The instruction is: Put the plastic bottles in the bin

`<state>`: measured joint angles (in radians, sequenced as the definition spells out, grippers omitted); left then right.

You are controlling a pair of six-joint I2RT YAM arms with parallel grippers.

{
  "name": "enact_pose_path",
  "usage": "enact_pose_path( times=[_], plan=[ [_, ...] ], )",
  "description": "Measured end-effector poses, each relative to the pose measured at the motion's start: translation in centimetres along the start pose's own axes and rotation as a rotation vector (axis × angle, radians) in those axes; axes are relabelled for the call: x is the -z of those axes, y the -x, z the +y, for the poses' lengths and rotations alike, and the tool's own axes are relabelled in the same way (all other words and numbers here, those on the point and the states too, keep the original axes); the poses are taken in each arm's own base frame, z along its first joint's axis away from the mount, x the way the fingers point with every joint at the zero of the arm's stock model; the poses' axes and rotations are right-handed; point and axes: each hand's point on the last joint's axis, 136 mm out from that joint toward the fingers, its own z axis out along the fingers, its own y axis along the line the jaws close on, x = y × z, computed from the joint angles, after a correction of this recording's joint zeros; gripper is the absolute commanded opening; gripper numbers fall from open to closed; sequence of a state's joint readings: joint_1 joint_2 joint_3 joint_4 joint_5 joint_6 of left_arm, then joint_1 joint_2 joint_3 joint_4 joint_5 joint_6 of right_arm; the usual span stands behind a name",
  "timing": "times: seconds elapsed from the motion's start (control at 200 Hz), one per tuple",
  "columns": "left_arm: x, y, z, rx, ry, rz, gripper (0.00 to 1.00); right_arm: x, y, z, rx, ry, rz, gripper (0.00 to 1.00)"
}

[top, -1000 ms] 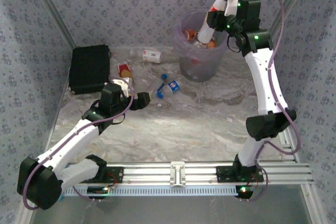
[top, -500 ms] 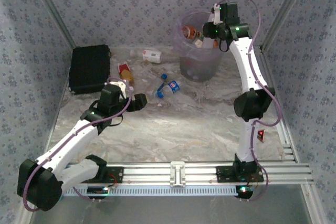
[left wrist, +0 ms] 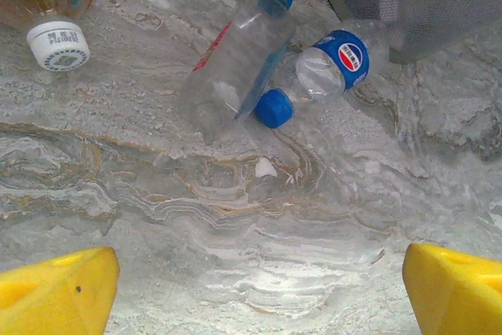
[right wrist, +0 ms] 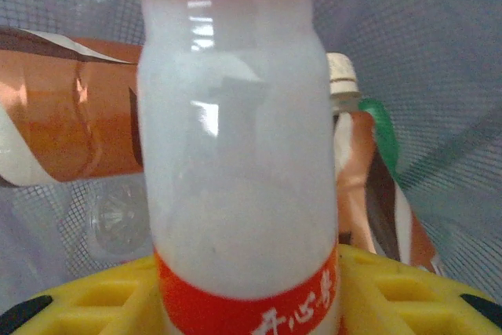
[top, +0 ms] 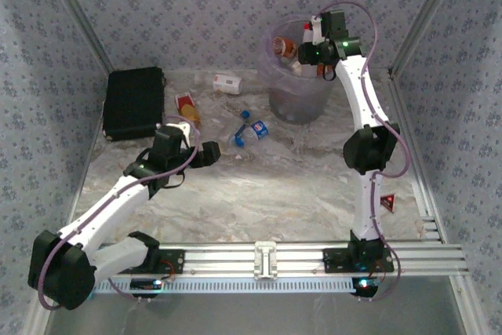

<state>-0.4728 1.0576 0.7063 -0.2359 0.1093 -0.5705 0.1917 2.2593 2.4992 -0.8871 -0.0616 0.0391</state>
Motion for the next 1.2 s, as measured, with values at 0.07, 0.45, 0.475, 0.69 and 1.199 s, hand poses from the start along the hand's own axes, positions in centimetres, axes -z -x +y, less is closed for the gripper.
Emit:
enact_pose_path(
  times=[0.07, 0.45, 0.475, 0.69, 1.199],
  plan=[
    [-0.3, -0.2, 0.1, 0.001, 0.001, 0.012, 0.93, -0.2, -0.6, 0.3, 0.001, 0.011, 0.022, 0.65],
    [-0.3, 0.8, -0.2, 0.002, 0.0, 0.002, 0.94, 2.1, -1.9, 1.6, 0.016, 0.044, 0.086, 0.91],
    [-0.2, 1.0, -0.2, 0.004, 0.002, -0.003, 0.94, 2.7, -1.5, 1.7, 0.016, 0.044, 0.075, 0.91],
    [0.1, 3.4, 1.8, 0.042, 0.094, -0.041, 0.95, 11.6, 2.6, 1.6, 0.021, 0.038, -0.092, 0.92],
    [-5.6, 6.4, 10.6, 0.175, 0.412, -0.015, 1.0, 23.1, -5.4, 1.4, -0.045, 0.068, -0.136, 0.93]
  ],
)
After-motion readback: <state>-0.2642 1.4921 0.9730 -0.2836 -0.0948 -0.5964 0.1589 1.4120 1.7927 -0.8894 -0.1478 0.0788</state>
